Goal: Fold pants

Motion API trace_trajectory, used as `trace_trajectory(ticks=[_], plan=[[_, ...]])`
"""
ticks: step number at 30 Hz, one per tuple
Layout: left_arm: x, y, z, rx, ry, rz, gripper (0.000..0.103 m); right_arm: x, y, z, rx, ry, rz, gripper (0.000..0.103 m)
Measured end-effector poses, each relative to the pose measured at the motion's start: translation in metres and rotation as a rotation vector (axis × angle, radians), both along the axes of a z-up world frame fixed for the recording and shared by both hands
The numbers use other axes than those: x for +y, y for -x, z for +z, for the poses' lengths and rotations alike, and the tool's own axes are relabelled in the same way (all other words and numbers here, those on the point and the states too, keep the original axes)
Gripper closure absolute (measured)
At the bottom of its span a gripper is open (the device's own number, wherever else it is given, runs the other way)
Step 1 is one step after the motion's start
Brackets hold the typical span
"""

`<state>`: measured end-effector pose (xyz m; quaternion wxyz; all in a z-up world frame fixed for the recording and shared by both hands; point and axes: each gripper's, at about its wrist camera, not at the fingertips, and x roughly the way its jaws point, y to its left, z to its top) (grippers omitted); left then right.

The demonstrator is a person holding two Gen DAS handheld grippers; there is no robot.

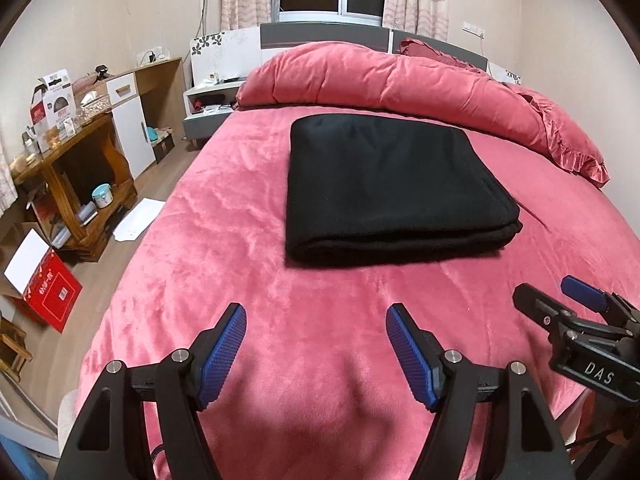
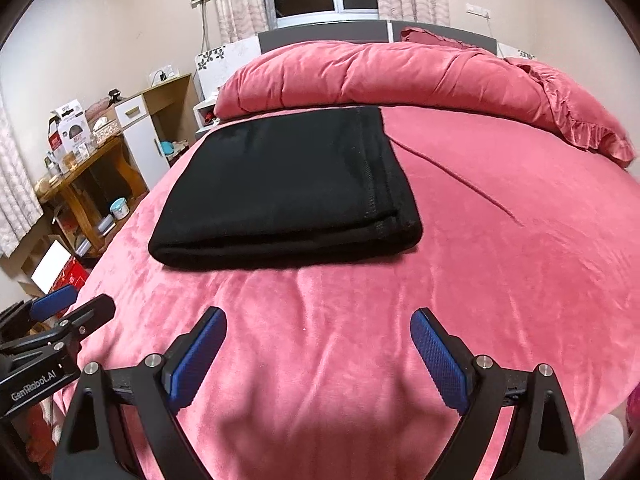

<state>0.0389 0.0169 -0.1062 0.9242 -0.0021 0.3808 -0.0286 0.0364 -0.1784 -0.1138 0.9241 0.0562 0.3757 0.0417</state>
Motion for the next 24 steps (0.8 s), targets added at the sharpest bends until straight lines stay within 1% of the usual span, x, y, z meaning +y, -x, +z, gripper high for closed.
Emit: trace_trajectory(ticks=[5,13,24], plan=[[-0.0011,0.0047,0.0009,-0.003,-0.014,0.011,0.028,-0.0040,0.0025,0.0002,0.004,-0.018,-0.022,0.009],[0.0001,0.0053,0.0007,-0.004,-0.006,0.017,0.029,-0.0007,0.0036,0.0007,-0.006,-0.006,-0.001,0.009],[-0.0002,0.0071,0.0002,-0.002,-0.011,0.021,0.030,-0.0032,0.0017,-0.0021,0.012,-0.015,-0.005,0.009]])
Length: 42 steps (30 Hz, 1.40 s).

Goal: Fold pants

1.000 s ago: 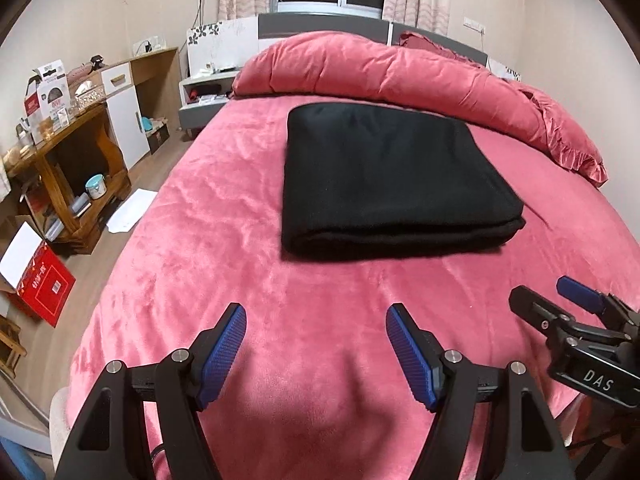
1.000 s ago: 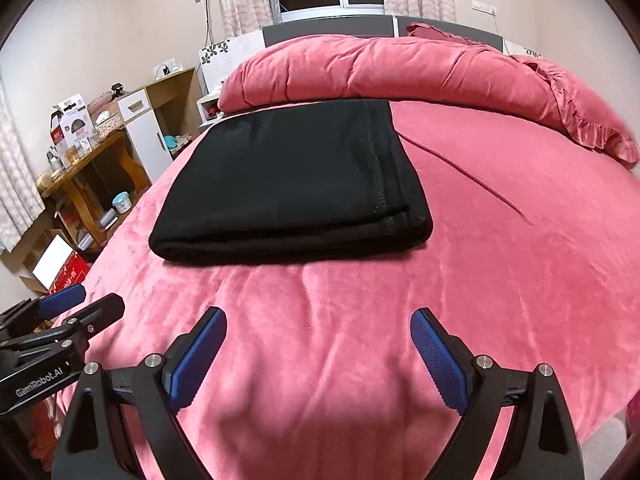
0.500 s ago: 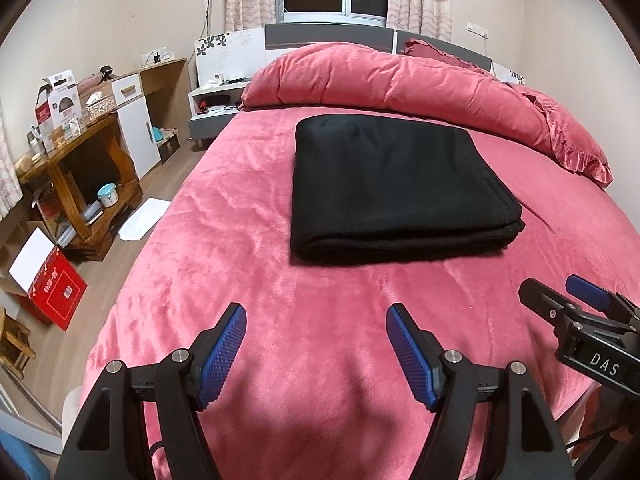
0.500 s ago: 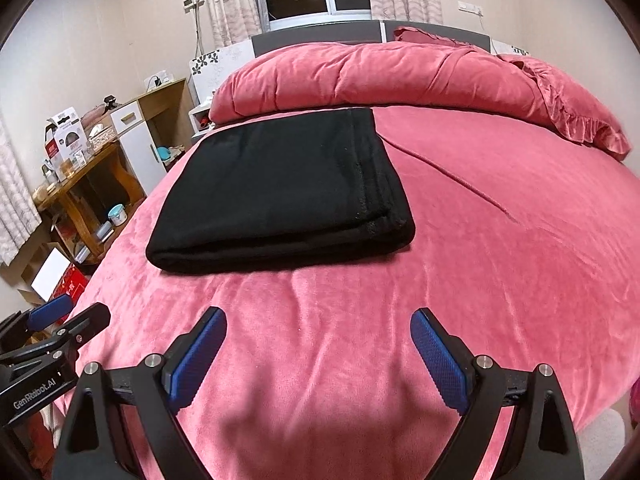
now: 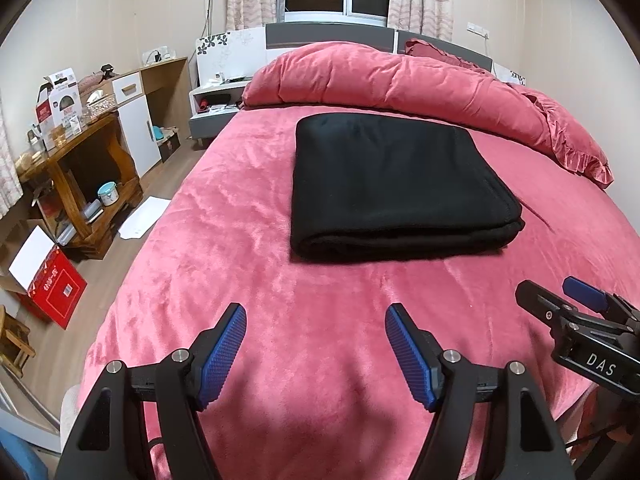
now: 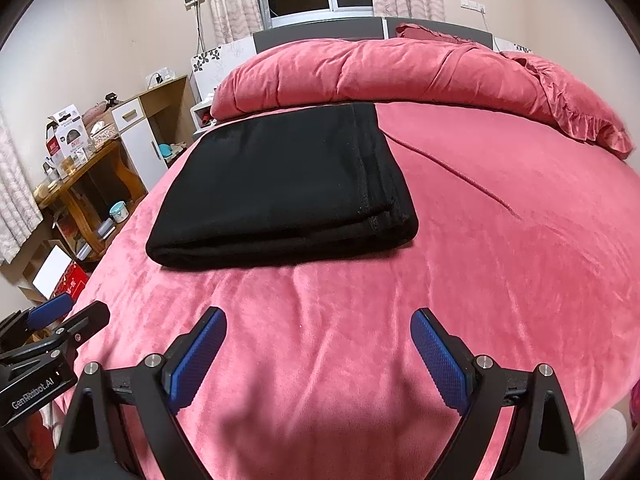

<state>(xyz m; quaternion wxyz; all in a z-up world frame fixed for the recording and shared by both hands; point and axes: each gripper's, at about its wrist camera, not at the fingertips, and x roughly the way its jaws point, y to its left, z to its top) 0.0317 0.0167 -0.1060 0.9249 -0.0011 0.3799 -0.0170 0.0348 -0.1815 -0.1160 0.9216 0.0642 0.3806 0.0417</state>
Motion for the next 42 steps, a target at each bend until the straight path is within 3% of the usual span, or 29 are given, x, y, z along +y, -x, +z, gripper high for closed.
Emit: trace_trajectory(ticks=[42], plan=[[0.0032,-0.0035,-0.0090,0.036,-0.003,0.004,0.030,-0.0026,-0.0020,-0.0073,0.036,-0.023,-0.004,0.009]])
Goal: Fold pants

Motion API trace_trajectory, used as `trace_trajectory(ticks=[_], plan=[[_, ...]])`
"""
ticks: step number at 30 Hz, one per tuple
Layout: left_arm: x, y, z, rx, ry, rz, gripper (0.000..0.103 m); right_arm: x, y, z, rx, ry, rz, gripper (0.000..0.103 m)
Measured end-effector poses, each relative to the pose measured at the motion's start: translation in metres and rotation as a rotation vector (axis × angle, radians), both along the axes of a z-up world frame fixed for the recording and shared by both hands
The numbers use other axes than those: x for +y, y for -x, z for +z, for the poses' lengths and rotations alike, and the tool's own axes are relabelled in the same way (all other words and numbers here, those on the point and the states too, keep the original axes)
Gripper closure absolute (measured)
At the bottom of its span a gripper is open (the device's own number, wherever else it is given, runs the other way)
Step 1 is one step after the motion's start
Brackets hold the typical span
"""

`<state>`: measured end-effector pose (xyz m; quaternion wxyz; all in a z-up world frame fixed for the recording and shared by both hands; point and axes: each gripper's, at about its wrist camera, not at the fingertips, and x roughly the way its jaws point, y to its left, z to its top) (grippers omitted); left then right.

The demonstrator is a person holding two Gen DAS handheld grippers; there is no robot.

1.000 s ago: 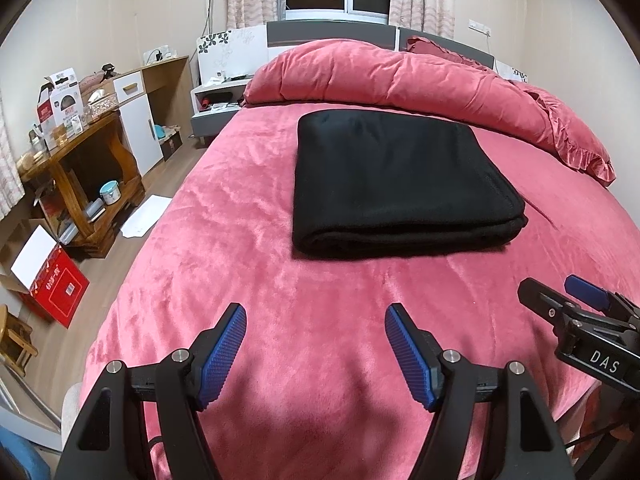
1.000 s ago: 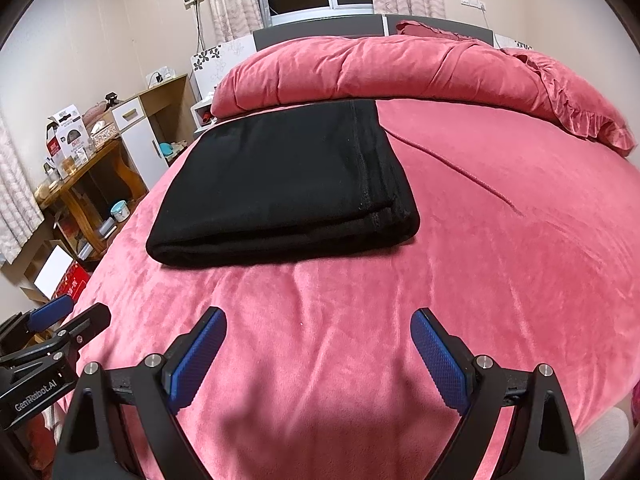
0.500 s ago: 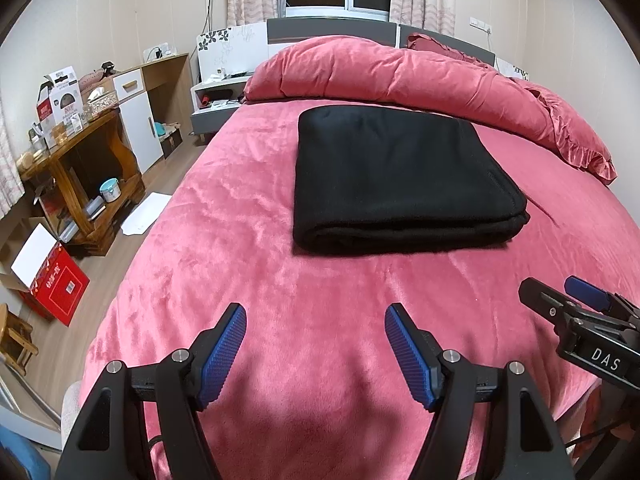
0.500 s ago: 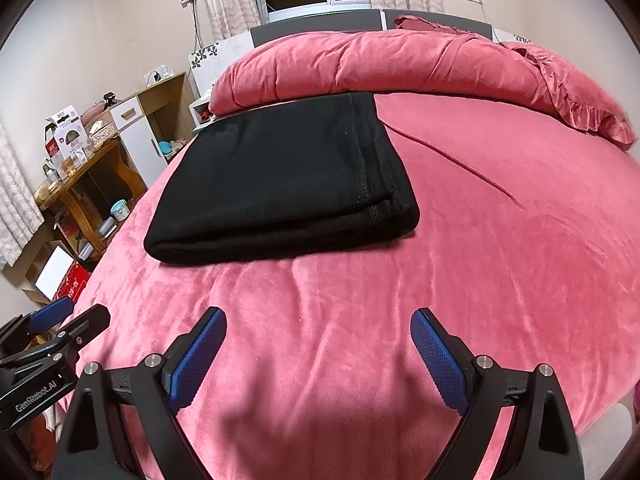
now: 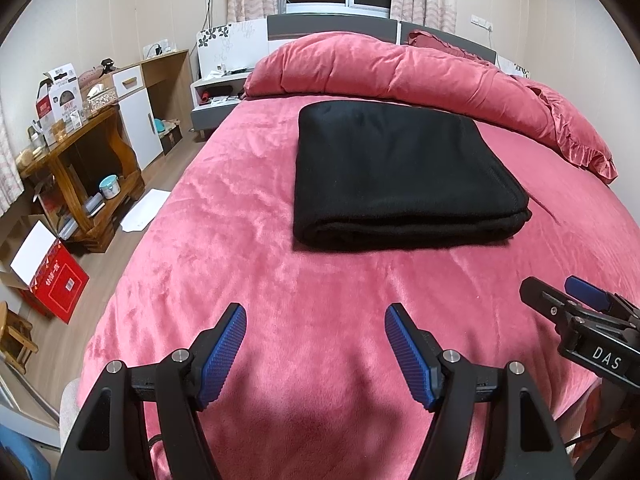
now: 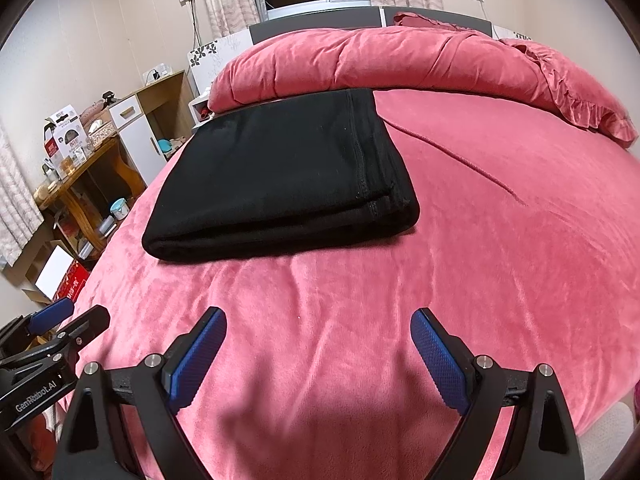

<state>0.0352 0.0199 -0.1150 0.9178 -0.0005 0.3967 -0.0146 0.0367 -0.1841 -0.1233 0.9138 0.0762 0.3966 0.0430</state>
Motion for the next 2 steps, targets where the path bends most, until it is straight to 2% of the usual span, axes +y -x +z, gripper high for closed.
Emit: trace_trajectory(ticks=[2], plan=[[0.0001,-0.0007,-0.0014,0.005,0.001,0.001,0.030,-0.0010,-0.0011,-0.0011,0.004,0.000,0.000,0.009]])
